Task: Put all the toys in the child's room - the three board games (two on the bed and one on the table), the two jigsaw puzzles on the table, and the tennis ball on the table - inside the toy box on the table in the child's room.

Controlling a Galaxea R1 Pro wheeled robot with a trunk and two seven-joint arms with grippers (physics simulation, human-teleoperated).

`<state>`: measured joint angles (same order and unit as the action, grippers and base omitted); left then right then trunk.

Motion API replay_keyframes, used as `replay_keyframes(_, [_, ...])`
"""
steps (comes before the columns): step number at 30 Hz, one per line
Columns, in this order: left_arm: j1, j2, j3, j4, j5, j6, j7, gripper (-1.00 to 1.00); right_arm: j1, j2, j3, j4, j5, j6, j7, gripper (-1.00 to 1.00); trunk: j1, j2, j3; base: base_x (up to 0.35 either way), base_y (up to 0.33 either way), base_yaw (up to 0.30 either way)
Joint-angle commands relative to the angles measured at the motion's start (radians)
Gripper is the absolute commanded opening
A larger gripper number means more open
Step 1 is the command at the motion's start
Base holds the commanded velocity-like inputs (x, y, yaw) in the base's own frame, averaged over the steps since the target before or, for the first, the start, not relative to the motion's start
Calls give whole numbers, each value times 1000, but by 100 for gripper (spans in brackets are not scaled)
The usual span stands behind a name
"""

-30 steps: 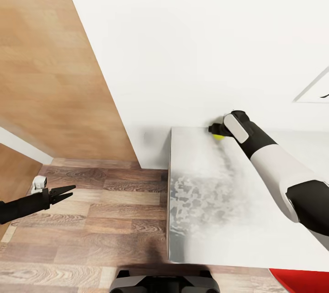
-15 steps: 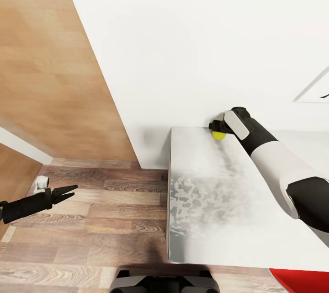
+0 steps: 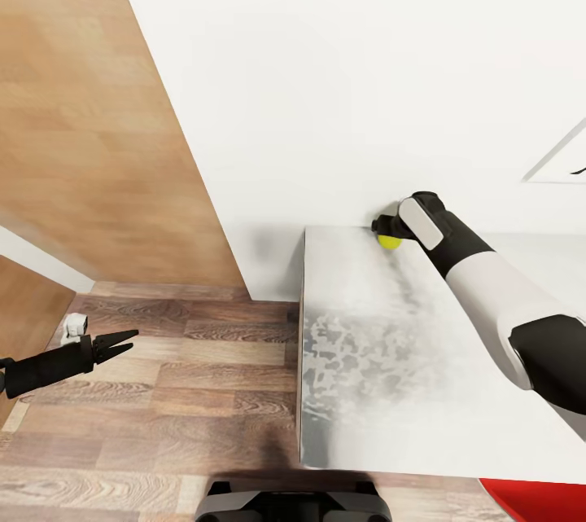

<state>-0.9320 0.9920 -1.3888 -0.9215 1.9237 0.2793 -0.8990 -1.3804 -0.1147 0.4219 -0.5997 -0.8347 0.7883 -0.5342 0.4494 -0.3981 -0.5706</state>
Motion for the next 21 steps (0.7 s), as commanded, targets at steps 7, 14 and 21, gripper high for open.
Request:
replay_keyframes(7, [-4, 1, -7, 0, 11, 8, -3, 100, 1, -4, 9, -1, -11, -1, -9, 100, 1, -2, -2, 0, 0, 0])
replay_keyframes(14, [-4, 1, -7, 0, 11, 8, -3, 100, 1, -5, 9, -2, -11, -1, -9, 100, 1, -2, -2, 0, 0, 0])
replay_keyframes(21, [-4, 1, -7, 0, 11, 8, -3, 100, 0, -6, 8, -1, -11, 0, -9, 100, 1, -2, -4, 0, 0, 0])
